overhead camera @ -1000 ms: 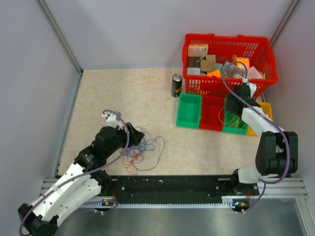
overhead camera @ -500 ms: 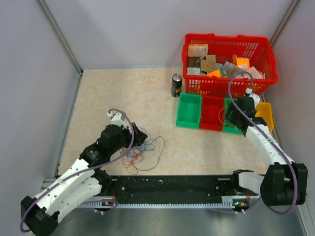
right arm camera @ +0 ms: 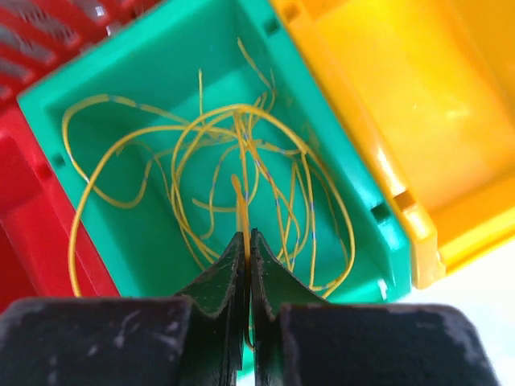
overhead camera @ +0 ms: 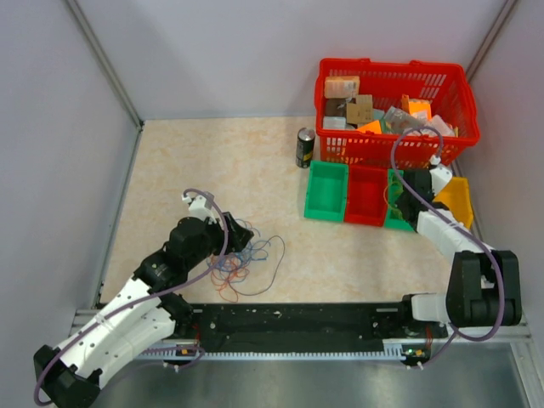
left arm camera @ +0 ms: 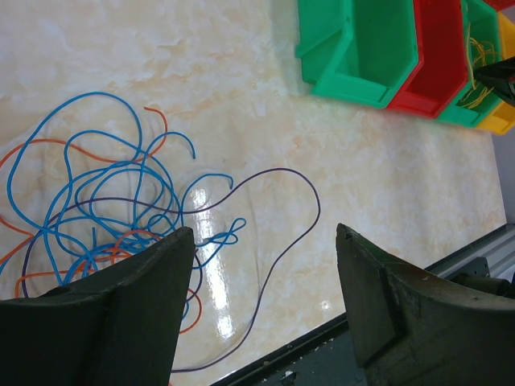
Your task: Untangle the cables
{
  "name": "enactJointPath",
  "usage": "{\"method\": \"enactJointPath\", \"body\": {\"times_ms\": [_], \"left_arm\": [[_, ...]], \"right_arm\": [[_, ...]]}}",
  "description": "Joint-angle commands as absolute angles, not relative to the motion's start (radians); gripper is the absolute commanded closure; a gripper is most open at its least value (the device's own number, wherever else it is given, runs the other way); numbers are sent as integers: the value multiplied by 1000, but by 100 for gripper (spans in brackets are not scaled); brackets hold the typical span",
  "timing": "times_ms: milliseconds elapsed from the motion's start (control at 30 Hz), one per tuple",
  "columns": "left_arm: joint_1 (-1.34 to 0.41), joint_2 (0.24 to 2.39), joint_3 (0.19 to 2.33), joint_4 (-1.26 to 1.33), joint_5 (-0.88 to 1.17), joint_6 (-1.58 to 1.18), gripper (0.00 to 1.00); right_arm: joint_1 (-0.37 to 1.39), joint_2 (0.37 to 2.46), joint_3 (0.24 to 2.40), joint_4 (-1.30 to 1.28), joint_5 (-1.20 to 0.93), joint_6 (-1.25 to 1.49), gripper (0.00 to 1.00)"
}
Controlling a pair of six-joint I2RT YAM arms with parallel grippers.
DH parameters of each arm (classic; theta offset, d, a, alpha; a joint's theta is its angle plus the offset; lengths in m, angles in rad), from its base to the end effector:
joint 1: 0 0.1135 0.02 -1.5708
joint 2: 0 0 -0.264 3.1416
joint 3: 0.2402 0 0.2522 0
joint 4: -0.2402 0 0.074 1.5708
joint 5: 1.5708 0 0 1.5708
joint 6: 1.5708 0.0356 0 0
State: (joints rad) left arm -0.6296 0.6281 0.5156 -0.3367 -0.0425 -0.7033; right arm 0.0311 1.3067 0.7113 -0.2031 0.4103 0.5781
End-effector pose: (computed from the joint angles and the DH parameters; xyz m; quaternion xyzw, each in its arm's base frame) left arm 0.1264 -0.0902 0.2532 -0.0425 0.8456 -0.3146 0.4291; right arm 0.2623 -0.0060 0.2042 0.3188 0.8525 -0.0694 0.4084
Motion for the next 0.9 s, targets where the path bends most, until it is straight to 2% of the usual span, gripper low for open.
{"method": "enactJointPath", "body": {"times_ms": [0, 200, 400, 533, 600, 700, 800, 867], "left_arm": [[-627, 614, 529, -319, -48, -692, 25], [-627, 562, 540, -380, -86, -681, 25], [-627, 529, 523, -387, -94, -695, 25], [-627, 537, 523, -379, -81, -692, 25], [-629, 538, 528, -382, -80, -695, 25], [-629, 540, 526, -373, -72, -695, 24], [-629, 538, 531, -380, -66, -698, 24], [-627, 537, 528, -383, -69, -698, 24]], "right_arm": [[26, 1301, 675, 110, 532, 588, 100], [15, 1290, 643, 293, 552, 633, 100], [3, 1344, 582, 365, 558, 721, 100], [5, 1351, 620, 246, 517, 768, 100], [-32, 1370, 620, 230, 415, 775, 100], [-55, 1374, 631, 173, 329, 805, 90], [-83, 1359, 614, 195, 226, 778, 84], [-101, 1338, 591, 221, 177, 756, 75]]}}
